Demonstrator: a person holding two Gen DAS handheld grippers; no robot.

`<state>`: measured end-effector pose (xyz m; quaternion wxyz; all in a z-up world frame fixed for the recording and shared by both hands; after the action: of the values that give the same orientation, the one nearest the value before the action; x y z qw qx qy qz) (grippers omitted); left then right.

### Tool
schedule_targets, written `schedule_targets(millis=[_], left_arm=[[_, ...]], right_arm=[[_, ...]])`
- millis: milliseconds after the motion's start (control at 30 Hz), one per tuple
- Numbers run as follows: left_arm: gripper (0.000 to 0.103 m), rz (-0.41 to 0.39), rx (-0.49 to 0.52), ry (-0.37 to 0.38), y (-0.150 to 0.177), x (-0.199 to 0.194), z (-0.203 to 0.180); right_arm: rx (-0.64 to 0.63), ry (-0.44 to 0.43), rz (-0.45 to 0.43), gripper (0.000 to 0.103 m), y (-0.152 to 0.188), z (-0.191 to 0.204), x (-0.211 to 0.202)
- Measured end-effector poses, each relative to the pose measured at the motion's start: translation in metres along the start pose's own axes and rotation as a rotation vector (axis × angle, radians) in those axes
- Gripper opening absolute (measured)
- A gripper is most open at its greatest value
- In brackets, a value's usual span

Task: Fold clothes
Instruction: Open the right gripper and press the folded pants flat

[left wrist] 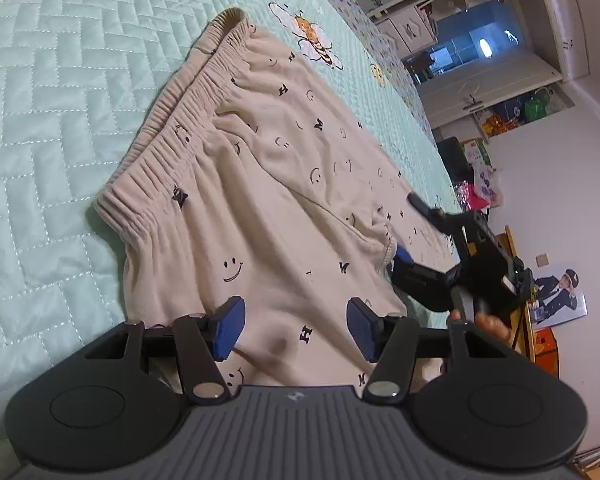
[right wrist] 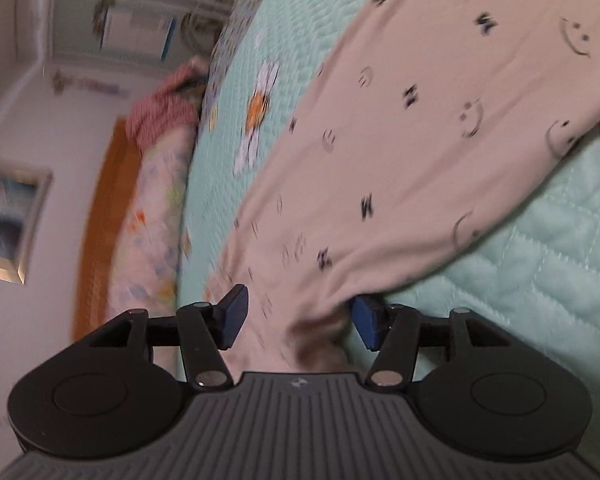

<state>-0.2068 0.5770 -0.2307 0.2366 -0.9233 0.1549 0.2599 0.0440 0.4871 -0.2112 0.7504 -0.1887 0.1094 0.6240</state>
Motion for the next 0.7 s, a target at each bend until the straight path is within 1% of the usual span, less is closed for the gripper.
schedule_targets(millis=[67, 133, 233, 333, 433, 533, 567, 633, 667, 700], left_arm=[[0.059, 0.006, -0.008, 0.001, -0.002, 0.002, 0.001], [0.059, 0.013, -0.017, 0.002, -0.002, 0.002, 0.002], [0.059, 0.025, -0.017, -0.001, -0.001, 0.001, 0.003], [0.059, 0.033, -0.026, -0.009, -0.003, 0.002, 0.002], [0.059, 0.040, 0.031, -0.033, -0.002, 0.001, -0.005], [0.059, 0.026, 0.140, -0.055, -0.002, -0.001, -0.022], [0.059, 0.023, 0.166, -0.041, -0.003, -0.001, -0.030], [0.060, 0.028, 0.185, 0.018, -0.003, 0.003, -0.046], [0.060, 0.035, 0.184, 0.033, -0.003, 0.008, -0.050], [0.061, 0.044, 0.184, 0.033, -0.003, 0.014, -0.052]], right_arm=[[0.025, -0.022, -0.034, 0.058, -0.010, -0.002, -0.002], [0.019, -0.015, -0.042, 0.058, -0.015, -0.002, -0.004], [-0.025, 0.025, -0.062, 0.058, -0.020, 0.002, -0.010], [-0.058, 0.070, -0.110, 0.058, -0.029, -0.004, -0.026], [-0.078, 0.130, -0.103, 0.058, -0.029, -0.012, -0.043], [-0.166, 0.188, -0.122, 0.058, -0.028, -0.011, -0.065], [-0.204, 0.197, -0.135, 0.058, -0.032, -0.010, -0.070], [-0.285, 0.207, -0.165, 0.058, -0.042, -0.005, -0.078], [-0.325, 0.212, -0.180, 0.057, -0.048, -0.003, -0.082], [-0.342, 0.205, -0.179, 0.057, -0.055, -0.001, -0.078]])
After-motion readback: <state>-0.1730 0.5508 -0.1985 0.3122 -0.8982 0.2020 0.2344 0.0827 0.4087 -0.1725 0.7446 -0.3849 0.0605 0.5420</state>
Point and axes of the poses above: each gripper's, at about its wrist camera, not at the fingertips, and x roughly the way its jaws point, z to its left, y to its underside, the point moved 9 cm from there along x, roughly the way its jaws point, and after that the axes turned 6 degrees about -z, right-handed, at the moved point
